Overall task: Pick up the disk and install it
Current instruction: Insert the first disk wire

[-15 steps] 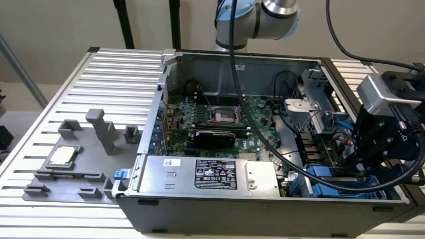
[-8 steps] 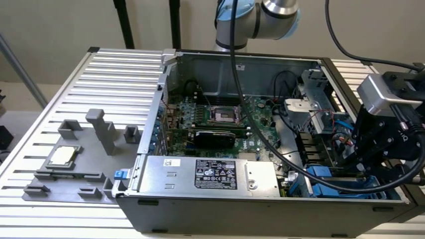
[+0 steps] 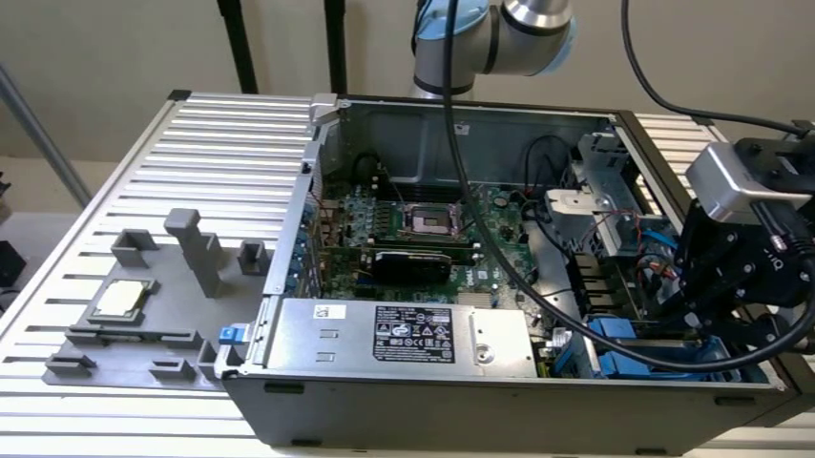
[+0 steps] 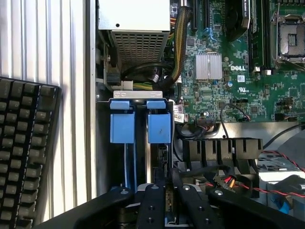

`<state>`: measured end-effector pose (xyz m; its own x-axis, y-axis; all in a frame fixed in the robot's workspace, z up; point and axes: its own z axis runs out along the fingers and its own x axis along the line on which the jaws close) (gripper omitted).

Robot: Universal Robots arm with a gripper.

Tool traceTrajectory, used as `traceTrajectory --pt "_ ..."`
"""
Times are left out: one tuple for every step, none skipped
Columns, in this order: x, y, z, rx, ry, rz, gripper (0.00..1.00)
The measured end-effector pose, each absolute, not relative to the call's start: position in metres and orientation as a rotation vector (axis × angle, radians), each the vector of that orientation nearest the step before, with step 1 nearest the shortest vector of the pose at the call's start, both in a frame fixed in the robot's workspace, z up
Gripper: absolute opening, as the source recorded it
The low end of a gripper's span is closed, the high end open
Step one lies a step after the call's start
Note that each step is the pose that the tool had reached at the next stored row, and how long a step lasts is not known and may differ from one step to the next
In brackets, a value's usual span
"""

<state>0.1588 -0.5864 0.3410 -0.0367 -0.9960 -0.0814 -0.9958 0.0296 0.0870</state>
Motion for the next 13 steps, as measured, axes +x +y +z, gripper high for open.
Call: traceTrajectory --pt "0.1589 -0.5864 0.3409 2.181 -2.251 -0.187 0.16" --pt "0.1589 -0.5864 0.3409 2.183 -2.249 -0.187 0.16" --pt "0.1589 -0.5864 0.3409 2.184 -2.248 -0.186 0.16" --pt "0.1589 -0.5864 0.3407 2.185 -2.246 -0.186 0.16" --pt "0.1589 -0.5864 0.3405 2.186 -2.245 -0.186 0.16" --pt "0.1589 -0.5864 0.3402 2.187 -2.244 -0.186 0.16" --pt "0.1589 -0.5864 0.3397 2.187 -2.244 -0.186 0.16" --pt "0.1589 -0.5864 0.3389 2.188 -2.243 -0.186 0.16" --pt "0.1589 -0.5864 0.3383 2.189 -2.242 -0.185 0.16" --pt "0.1589 -0.5864 0.3375 2.189 -2.241 -0.185 0.16" --pt "0.1589 -0.5864 0.337 2.19 -2.241 -0.185 0.16" --pt "0.1589 -0.5864 0.3365 2.19 -2.24 -0.184 0.16" --pt "0.159 -0.5864 0.3361 2.19 -2.24 -0.184 0.16"
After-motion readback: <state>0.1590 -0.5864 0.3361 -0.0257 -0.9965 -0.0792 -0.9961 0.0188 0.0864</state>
